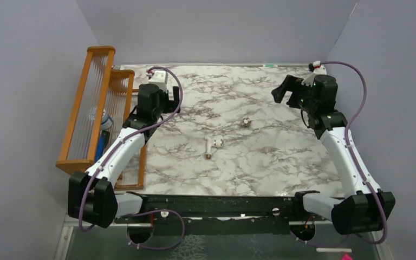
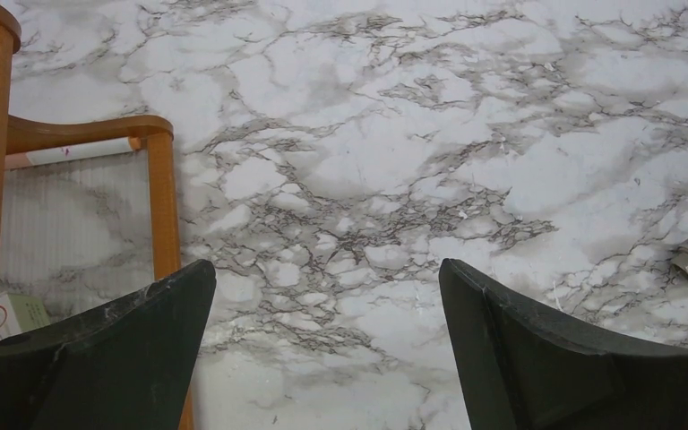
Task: Install the water faucets
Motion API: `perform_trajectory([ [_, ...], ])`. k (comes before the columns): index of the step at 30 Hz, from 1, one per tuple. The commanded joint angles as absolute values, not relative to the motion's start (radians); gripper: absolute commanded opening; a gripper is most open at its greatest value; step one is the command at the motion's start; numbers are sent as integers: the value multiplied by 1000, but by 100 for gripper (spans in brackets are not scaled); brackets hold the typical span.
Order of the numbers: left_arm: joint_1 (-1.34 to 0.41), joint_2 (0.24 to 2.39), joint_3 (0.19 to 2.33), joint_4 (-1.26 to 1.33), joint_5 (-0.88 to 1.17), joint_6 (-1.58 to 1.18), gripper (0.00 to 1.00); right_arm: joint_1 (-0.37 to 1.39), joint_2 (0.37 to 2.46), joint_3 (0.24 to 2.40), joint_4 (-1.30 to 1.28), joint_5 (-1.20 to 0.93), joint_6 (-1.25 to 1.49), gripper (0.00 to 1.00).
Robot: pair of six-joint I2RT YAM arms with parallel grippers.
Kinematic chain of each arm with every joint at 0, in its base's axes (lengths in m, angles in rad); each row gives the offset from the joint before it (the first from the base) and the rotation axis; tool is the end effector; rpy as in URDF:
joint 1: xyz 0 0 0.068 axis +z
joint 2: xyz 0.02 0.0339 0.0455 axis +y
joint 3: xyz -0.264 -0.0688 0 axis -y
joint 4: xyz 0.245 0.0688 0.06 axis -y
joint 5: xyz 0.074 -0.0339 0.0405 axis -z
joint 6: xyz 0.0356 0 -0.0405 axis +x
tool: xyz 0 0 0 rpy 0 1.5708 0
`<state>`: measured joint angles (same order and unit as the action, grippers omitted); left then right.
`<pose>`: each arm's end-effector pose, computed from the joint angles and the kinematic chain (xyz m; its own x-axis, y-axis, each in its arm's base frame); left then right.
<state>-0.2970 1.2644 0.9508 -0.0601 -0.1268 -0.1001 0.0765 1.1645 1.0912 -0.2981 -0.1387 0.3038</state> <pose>0.2822 -0.0816 0.3068 -0.3651 0.0081 -0.9309 0.1420 0.9888 -0.0471 0.2651 0.0253 0.3583 -0.4064 0.2660 -0.8741 -0.0865 0.9412 0.3266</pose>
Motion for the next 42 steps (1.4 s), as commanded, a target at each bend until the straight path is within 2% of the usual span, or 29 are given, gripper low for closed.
perform_trajectory([
  [1, -302, 1240, 927, 20, -152, -103, 99, 71, 1149, 1097, -260, -90, 287, 100],
  [16, -320, 1268, 928, 25, -165, -81, 99, 71, 1200, 1099, -250, -6, 384, 100],
  [23, -326, 1255, 922, 32, -120, -75, 99, 79, 1267, 1119, -253, -292, 328, 100],
  [29, -328, 1273, 921, 42, -78, -81, 99, 188, 1354, 1122, -267, -367, 342, 94],
  [35, -327, 1269, 920, 43, -56, -79, 99, 329, 1396, 1044, -205, -403, 390, 92],
  [42, -327, 1285, 927, 40, -23, -79, 99, 483, 1459, 917, -70, -260, 527, 91],
])
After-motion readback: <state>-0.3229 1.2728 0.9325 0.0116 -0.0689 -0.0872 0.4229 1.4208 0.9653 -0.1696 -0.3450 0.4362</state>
